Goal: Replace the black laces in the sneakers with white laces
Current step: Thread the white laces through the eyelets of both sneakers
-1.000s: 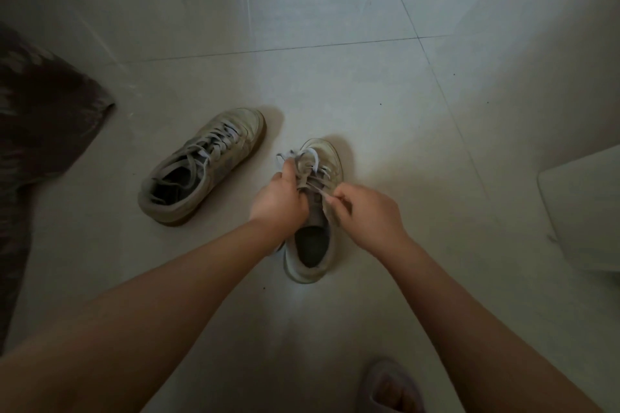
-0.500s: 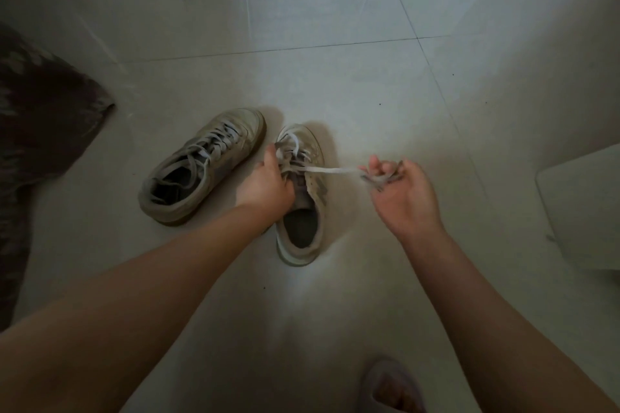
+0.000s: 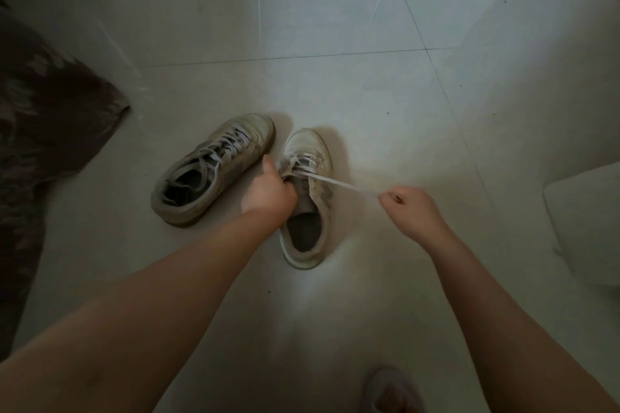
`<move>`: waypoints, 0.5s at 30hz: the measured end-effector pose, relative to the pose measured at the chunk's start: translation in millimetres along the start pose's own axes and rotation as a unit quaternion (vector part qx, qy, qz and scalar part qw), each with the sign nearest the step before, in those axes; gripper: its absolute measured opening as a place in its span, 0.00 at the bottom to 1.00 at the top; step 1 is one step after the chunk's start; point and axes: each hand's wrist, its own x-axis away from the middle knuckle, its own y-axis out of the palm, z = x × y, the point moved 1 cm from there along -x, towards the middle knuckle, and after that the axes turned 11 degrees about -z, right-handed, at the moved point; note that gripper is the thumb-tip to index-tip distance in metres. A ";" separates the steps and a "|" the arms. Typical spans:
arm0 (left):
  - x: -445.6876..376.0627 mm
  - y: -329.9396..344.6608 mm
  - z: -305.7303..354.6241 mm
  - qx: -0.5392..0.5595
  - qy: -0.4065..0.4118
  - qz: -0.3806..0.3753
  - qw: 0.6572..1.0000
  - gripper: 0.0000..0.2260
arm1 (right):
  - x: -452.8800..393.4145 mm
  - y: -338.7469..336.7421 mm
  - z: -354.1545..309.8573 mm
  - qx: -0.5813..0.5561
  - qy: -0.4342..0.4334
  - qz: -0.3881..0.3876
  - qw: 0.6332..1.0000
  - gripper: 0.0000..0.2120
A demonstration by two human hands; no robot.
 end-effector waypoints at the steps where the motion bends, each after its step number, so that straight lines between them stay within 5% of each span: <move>1: 0.0 0.8 0.3 0.003 0.002 0.001 1.000 0.28 | 3.5 2.1 12.4 -0.041 0.042 0.024 0.998 0.19; 3: 0.6 2.5 3.8 -0.011 0.025 0.002 1.000 0.25 | 9.7 12.8 21.5 -0.188 0.075 0.036 0.979 0.16; 6: 1.2 3.2 8.9 -0.040 0.051 0.001 0.998 0.22 | 12.2 17.2 -2.0 -0.454 0.024 0.037 0.890 0.09; 10: 2.2 2.7 10.5 -0.069 0.047 0.001 0.997 0.21 | 2.1 -1.1 -42.6 -0.753 -0.028 -0.015 0.657 0.17; 11: 2.2 2.3 10.6 -0.068 0.043 0.004 0.997 0.21 | 0.4 -3.3 -46.7 -0.779 -0.034 -0.021 0.626 0.21; 15: 0.6 0.1 12.0 -0.046 0.006 0.010 0.999 0.20 | 3.9 5.8 -35.3 -0.702 0.042 -0.058 0.709 0.17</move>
